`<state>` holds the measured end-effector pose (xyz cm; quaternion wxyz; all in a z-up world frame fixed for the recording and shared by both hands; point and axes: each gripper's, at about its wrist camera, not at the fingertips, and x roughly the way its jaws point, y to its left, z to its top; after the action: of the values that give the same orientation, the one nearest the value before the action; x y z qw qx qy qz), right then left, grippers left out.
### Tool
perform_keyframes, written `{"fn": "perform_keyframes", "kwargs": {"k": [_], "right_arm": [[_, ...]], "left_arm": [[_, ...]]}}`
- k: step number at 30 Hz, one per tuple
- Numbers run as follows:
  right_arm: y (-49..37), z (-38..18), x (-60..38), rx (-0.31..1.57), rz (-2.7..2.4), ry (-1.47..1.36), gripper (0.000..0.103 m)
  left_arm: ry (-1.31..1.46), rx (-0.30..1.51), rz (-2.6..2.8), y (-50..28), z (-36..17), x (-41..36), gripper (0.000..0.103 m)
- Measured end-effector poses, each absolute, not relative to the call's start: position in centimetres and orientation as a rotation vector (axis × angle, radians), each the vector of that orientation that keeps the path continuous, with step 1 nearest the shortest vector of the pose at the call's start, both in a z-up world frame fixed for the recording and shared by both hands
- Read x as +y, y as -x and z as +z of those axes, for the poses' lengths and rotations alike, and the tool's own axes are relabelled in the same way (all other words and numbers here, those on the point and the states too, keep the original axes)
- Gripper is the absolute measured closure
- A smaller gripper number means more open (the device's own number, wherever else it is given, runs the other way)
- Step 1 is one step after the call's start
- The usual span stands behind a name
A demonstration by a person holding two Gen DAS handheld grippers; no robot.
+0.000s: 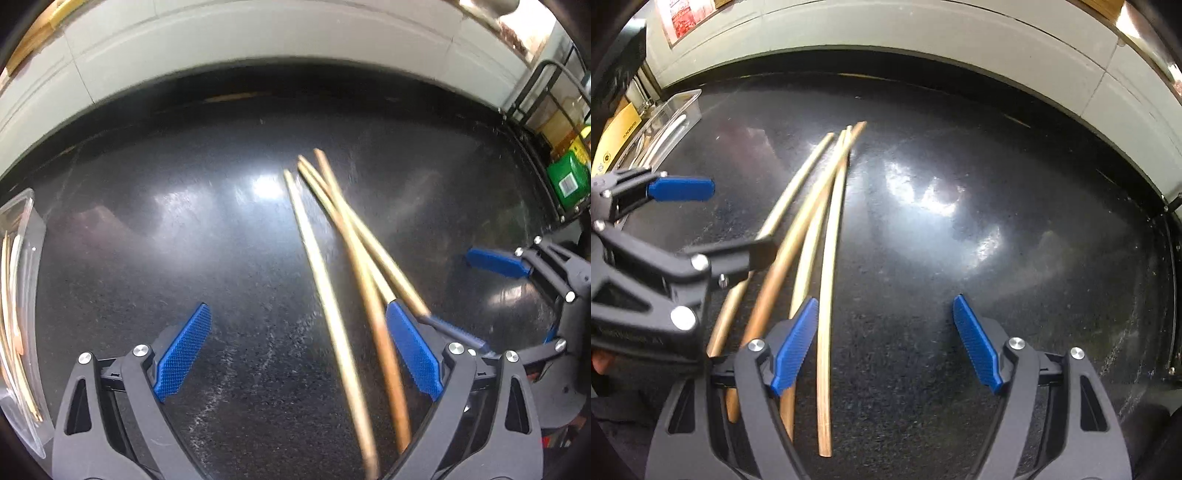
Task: Organize utensils
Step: 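Move both open tools back over the remaining chopsticks, then grasp a chopstick with the left tool while the right tool grasps another chopstick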
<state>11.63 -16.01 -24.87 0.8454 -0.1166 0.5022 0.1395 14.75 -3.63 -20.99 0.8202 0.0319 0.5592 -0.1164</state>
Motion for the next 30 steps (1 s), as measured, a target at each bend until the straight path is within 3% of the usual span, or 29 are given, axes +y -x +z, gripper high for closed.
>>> {"fn": "perform_keyframes", "kwargs": {"k": [30], "right_arm": [[-12.4,-25.2,-16.4,1.06,0.279,0.242,0.028]], "left_arm": [[-0.148,1.143,-0.185,-13.0,-22.9,-0.7,0.007]]}}
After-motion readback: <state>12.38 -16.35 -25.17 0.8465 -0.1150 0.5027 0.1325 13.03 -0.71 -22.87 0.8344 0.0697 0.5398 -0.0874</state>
